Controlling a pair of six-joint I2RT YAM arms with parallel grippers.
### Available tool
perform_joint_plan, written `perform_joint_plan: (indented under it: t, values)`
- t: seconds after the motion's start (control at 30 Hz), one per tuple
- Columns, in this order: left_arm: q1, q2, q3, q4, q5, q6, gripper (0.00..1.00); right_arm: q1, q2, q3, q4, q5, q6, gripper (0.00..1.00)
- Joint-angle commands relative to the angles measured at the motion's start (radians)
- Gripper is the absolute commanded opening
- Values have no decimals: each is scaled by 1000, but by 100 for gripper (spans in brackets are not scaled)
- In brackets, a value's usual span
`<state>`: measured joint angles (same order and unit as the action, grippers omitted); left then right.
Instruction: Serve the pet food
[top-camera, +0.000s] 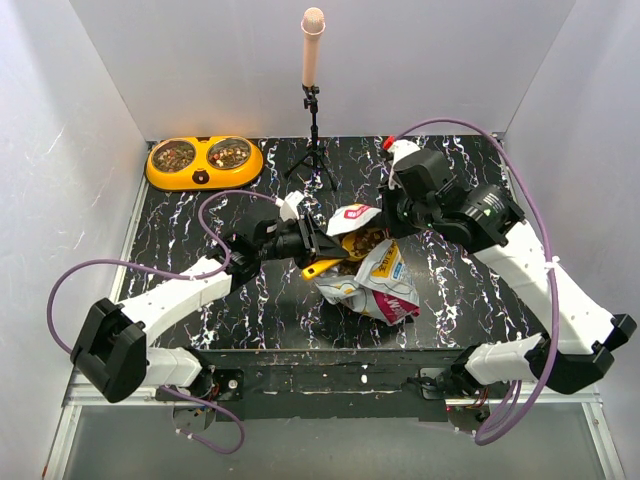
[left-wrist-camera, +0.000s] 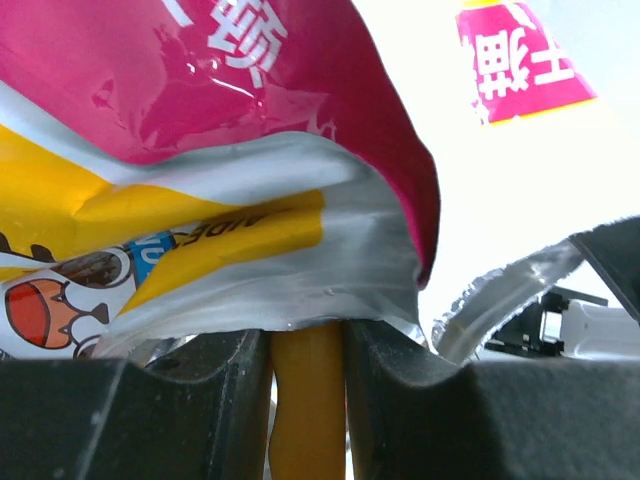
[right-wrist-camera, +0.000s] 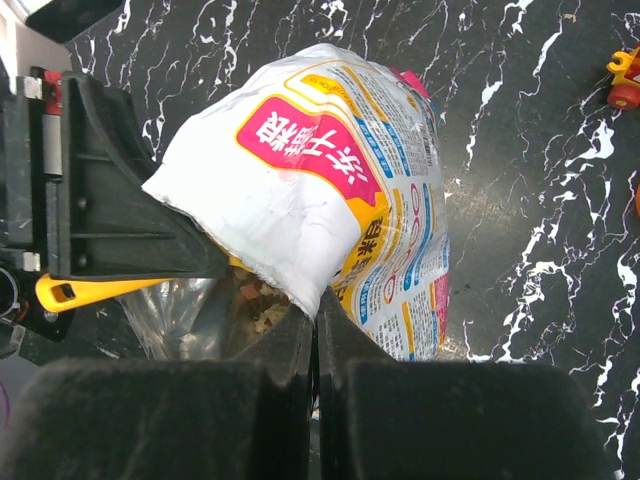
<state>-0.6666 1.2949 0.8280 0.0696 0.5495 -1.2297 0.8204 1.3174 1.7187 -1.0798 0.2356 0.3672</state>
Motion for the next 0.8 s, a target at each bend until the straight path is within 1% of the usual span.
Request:
perform_joint_plan:
  t: [0.0,0.13,0.3,0.47,0.77]
  values:
    - [16,-48,71,-63,59,48,0,10,-115,24,293,47,6,1]
    - [15,-52,72,-53,104,53,0,0,-109,25,297,65,-10,1]
    - [15,-91,69,-63,98,65,0,-33,-87,50,284,77,-31,1]
    - [16,-129,27,21,112,21,0,-75,-89,58,285,73,-57,1]
    - [18,-146,-7,120,141,-13,0,-89,-121,21,293,76,-80,1]
